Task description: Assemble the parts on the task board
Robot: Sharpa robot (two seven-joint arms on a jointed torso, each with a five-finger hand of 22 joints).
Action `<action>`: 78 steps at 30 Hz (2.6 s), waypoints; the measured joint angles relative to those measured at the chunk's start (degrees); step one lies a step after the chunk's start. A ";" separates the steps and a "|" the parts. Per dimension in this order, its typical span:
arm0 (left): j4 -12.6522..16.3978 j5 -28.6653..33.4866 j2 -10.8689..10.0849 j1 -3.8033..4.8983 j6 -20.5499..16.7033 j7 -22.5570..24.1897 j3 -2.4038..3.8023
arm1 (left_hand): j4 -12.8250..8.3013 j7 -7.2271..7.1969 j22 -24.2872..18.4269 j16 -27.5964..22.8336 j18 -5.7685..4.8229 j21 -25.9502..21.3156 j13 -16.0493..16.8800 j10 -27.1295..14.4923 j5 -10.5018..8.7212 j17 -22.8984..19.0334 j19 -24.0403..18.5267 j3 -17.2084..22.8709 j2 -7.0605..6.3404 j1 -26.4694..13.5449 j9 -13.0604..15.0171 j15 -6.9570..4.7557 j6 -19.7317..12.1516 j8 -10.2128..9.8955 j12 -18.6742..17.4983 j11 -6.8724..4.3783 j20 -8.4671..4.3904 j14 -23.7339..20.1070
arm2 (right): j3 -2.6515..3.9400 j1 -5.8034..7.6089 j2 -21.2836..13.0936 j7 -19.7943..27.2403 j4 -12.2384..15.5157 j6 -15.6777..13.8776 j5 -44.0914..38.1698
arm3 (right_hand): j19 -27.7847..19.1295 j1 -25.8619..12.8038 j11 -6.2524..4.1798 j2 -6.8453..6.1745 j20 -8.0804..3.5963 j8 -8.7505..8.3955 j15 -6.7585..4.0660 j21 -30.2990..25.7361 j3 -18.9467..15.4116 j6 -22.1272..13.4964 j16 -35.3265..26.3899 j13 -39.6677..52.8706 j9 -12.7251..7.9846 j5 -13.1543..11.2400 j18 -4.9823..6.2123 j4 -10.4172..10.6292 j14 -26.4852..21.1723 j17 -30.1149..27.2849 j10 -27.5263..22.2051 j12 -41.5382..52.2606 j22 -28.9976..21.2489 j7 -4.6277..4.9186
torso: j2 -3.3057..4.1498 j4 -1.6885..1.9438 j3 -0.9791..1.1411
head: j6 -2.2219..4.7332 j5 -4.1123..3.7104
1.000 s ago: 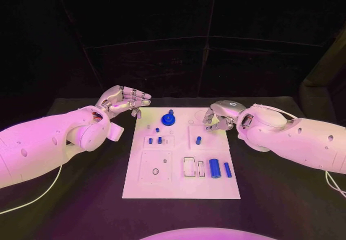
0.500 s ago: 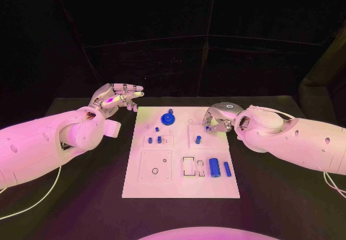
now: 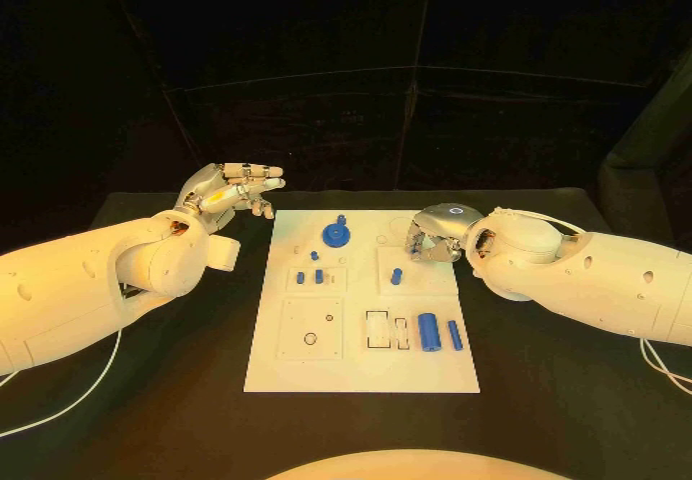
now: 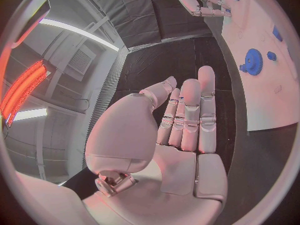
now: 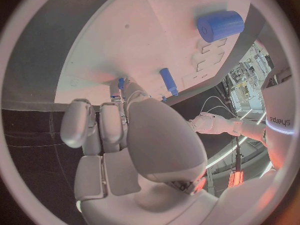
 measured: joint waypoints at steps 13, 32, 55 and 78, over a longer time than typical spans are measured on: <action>-0.23 0.23 -0.03 0.00 0.05 -0.06 0.00 | 0.00 0.25 -0.13 0.00 -0.01 -0.40 0.00 -0.25 0.00 -0.30 0.00 0.00 0.00 0.00 -0.05 0.21 -0.26 -0.02 0.00 0.15 0.00 -0.21 | 0.10 0.06 0.21 -0.88 0.05 0.71 -0.41 | 0.42 -2.15 -0.15 -3.92 -0.42 -0.51 -0.32 0.50 9.82 0.90 0.44 -1.71 0.00 -0.20 0.00 -1.79 0.14 -0.13 1.63 -0.77 0.86 0.02 | -0.04 -0.07 0.02 | -0.26 -0.26; -0.59 0.32 -0.08 -0.01 0.05 -0.08 -0.01 | -0.17 0.25 -0.17 0.00 -0.02 -0.40 -0.01 -0.62 0.00 -0.47 -0.19 0.16 0.00 0.00 -0.04 0.21 -0.25 -0.03 0.23 0.19 0.19 -0.20 | -0.11 -0.35 -2.34 -1.64 4.24 -6.82 2.05 | 1.15 -6.21 0.12 -6.30 -0.69 -0.51 -0.44 1.81 19.53 2.33 0.21 -1.45 0.11 -0.76 0.00 -6.80 0.01 -1.84 2.55 -0.96 3.02 -0.12 | -0.14 -0.08 -0.04 | 0.16 -0.53; -0.20 0.37 0.04 -0.01 0.05 -0.08 0.00 | -0.56 0.25 -0.16 0.00 -0.03 -0.40 -0.01 -0.61 0.00 -0.52 -0.19 0.23 0.00 0.00 -0.02 0.01 -0.25 -0.03 0.23 0.20 0.19 -0.41 | 0.06 -0.28 0.11 -0.73 15.52 -10.64 5.30 | 1.35 -7.34 -0.19 -6.87 -0.90 -0.50 -0.43 2.03 21.02 2.33 0.21 -1.53 0.10 -1.18 -0.01 -8.28 0.01 -1.95 2.85 -0.99 3.12 -0.12 | -0.12 -0.02 -0.17 | -0.02 1.95; -0.07 0.39 1.02 0.04 0.18 -0.18 0.00 | -0.56 0.46 -0.20 0.00 -0.04 -0.40 -0.01 -0.83 0.00 -0.64 -0.19 0.23 0.00 0.00 -0.02 0.21 -0.47 -0.03 0.22 0.41 0.19 -0.61 | -0.15 -6.28 8.54 0.95 10.81 -6.65 0.93 | 1.35 -7.79 -0.20 -6.86 -0.90 -0.50 -0.43 2.03 21.49 2.32 0.43 -1.48 0.09 -0.91 -0.01 -8.78 0.01 -1.95 2.85 -1.23 3.17 -0.12 | -0.07 -0.09 -0.14 | -2.16 4.82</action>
